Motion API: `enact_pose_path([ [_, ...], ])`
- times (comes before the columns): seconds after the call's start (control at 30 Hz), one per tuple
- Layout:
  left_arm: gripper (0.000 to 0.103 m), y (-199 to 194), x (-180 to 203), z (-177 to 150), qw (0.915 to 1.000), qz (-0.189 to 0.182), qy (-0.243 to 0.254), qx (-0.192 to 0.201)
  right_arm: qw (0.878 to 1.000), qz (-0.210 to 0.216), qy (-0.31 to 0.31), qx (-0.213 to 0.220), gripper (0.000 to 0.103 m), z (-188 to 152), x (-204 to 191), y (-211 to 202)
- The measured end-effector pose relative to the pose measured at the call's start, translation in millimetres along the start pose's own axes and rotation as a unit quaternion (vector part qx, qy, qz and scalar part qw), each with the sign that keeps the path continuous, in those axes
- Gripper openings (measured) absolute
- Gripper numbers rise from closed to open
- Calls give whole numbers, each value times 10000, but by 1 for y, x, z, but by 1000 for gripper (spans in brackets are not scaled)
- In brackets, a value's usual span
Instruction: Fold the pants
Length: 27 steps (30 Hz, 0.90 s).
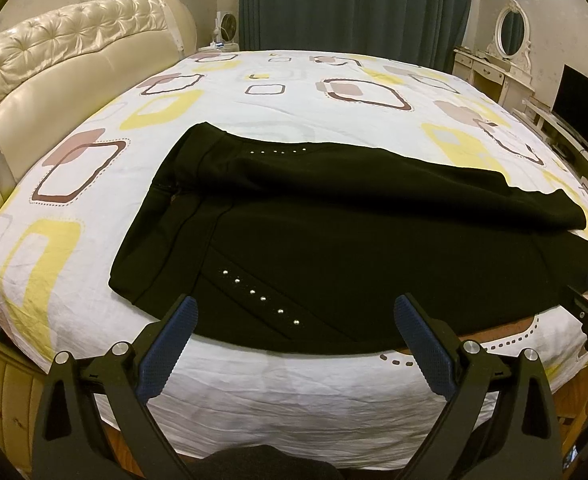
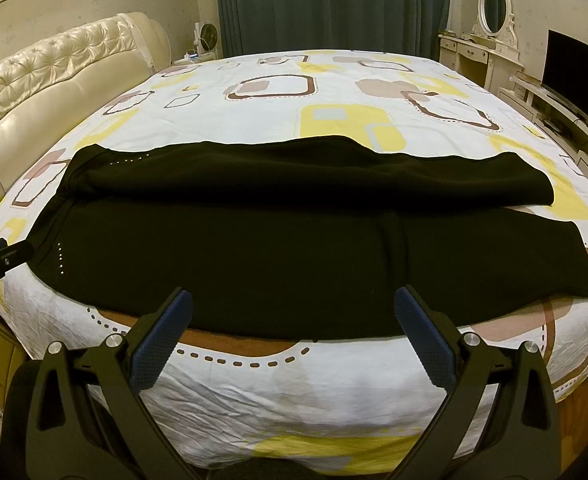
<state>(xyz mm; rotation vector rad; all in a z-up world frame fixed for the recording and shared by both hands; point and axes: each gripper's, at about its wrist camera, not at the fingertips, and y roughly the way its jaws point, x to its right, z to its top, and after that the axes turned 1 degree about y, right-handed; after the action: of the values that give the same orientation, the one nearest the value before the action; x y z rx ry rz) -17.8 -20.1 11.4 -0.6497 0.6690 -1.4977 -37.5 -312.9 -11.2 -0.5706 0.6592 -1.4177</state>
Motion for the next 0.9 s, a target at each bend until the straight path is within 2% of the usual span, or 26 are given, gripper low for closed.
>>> enact_pose_path([
  [0.9,98,0,-1,0,10000,-9,-7,8,10000,2,-16,-12,101,-1,-2,2],
])
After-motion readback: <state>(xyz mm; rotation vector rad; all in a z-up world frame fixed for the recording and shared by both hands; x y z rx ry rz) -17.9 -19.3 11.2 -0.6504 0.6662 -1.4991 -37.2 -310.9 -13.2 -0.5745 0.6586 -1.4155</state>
